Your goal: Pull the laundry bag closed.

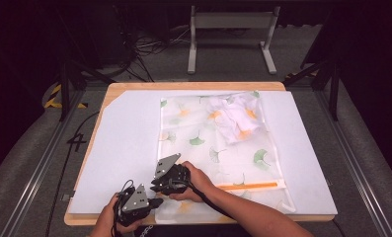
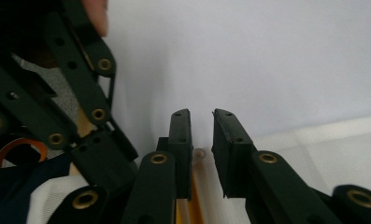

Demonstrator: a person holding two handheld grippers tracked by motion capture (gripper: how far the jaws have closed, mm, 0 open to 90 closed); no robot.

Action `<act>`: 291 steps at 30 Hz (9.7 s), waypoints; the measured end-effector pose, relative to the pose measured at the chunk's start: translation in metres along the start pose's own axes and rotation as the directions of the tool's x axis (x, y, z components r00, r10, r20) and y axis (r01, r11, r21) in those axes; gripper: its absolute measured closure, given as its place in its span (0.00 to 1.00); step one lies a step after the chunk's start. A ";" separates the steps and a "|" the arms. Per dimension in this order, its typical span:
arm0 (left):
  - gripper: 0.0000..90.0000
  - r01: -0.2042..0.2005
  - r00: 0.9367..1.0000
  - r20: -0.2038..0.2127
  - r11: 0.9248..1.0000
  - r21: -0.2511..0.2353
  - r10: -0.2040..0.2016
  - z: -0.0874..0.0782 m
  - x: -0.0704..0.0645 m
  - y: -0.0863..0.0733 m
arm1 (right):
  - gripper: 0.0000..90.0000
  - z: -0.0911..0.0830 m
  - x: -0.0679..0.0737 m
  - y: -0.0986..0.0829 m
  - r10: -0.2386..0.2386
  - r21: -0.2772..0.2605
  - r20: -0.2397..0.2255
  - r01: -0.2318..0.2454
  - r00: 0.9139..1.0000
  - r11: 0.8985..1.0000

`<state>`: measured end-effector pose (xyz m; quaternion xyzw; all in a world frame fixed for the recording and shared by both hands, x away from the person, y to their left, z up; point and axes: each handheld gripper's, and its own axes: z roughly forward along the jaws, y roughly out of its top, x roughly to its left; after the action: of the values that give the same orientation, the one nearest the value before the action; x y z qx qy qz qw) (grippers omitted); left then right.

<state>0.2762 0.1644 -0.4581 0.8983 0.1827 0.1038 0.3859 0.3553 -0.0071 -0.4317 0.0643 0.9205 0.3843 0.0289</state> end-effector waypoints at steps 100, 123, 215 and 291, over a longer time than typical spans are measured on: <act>1.00 0.018 1.000 -0.008 1.000 -0.007 -0.018 -0.001 0.011 -0.002 | 0.94 -0.029 0.000 -0.036 0.034 0.094 -0.025 -0.032 0.999 0.995; 1.00 0.024 1.000 0.001 1.000 -0.005 -0.024 -0.001 0.012 -0.002 | 0.94 -0.055 -0.003 -0.058 0.051 0.124 0.011 -0.052 0.999 0.991; 1.00 0.027 1.000 0.004 1.000 -0.010 -0.027 -0.001 0.013 -0.003 | 0.94 -0.160 -0.023 -0.148 0.180 0.183 0.151 -0.206 0.972 0.961; 1.00 0.045 0.999 0.008 0.999 -0.015 -0.045 -0.001 0.014 -0.004 | 1.00 -0.224 -0.022 -0.205 0.291 0.141 0.283 -0.340 0.914 0.930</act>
<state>0.2876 0.1727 -0.4597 0.8914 0.2008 0.0929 0.3956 0.3347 -0.3109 -0.4198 0.2643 0.9183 0.2840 0.0791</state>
